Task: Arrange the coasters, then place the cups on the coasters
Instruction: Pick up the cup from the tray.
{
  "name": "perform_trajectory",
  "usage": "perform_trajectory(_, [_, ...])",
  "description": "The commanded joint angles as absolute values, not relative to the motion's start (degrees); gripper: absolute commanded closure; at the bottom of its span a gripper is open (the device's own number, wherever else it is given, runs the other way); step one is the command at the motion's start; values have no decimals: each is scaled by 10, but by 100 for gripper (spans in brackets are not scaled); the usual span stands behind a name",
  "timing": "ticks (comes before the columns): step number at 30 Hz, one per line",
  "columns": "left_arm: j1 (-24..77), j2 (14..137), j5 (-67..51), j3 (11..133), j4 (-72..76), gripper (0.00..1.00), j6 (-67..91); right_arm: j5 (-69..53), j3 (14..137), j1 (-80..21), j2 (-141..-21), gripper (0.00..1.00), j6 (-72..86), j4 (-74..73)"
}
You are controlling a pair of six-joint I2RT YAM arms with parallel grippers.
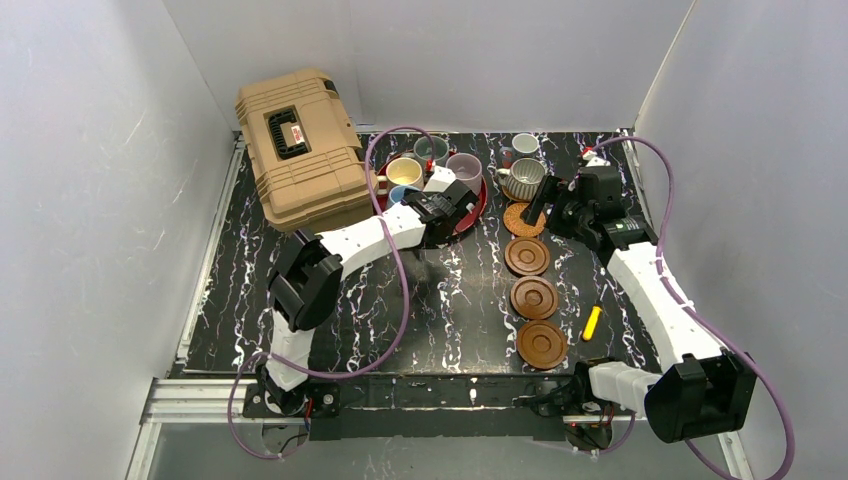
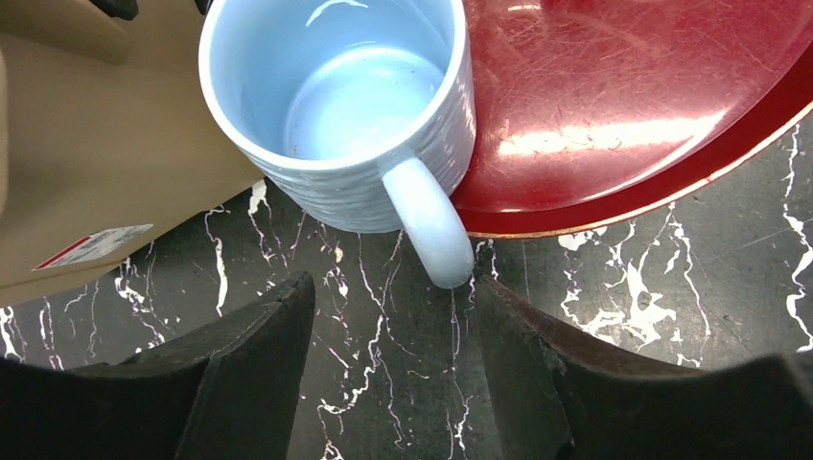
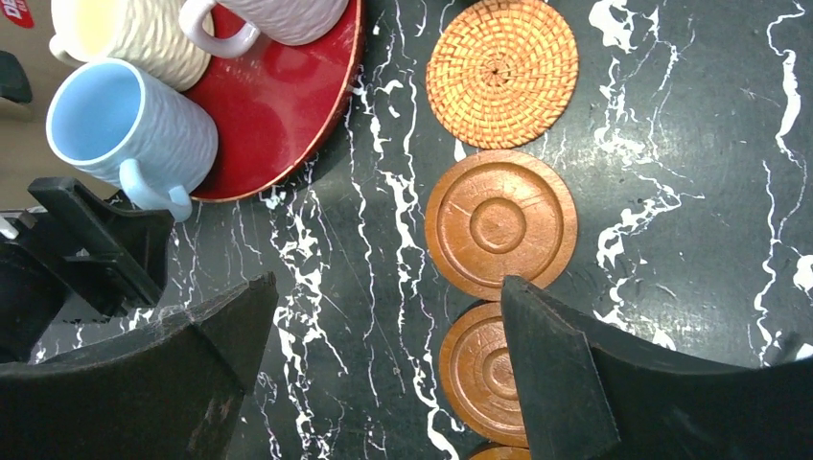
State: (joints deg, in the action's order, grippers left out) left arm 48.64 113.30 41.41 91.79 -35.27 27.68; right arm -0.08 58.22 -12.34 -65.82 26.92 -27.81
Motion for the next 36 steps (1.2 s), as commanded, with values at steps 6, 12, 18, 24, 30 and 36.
perform_trajectory(6, [470,1145,470,942,-381,44,295,-29,572,-120,-640,6,276,-249])
perform_trajectory(12, [455,1108,478,899,-384,49,304,-32,567,-120,-642,6,277,-246])
perform_trajectory(18, [454,1084,487,881,-383,50,304,-45,561,-120,-648,6,285,-236])
perform_trajectory(24, [451,1075,443,870,-344,47,292,-42,559,-120,-647,7,284,-236])
perform_trajectory(30, [432,1081,373,876,-312,41,292,-46,560,-120,-647,7,284,-237])
perform_trajectory(36, [415,1080,340,871,-296,48,295,-42,559,-120,-647,7,283,-237])
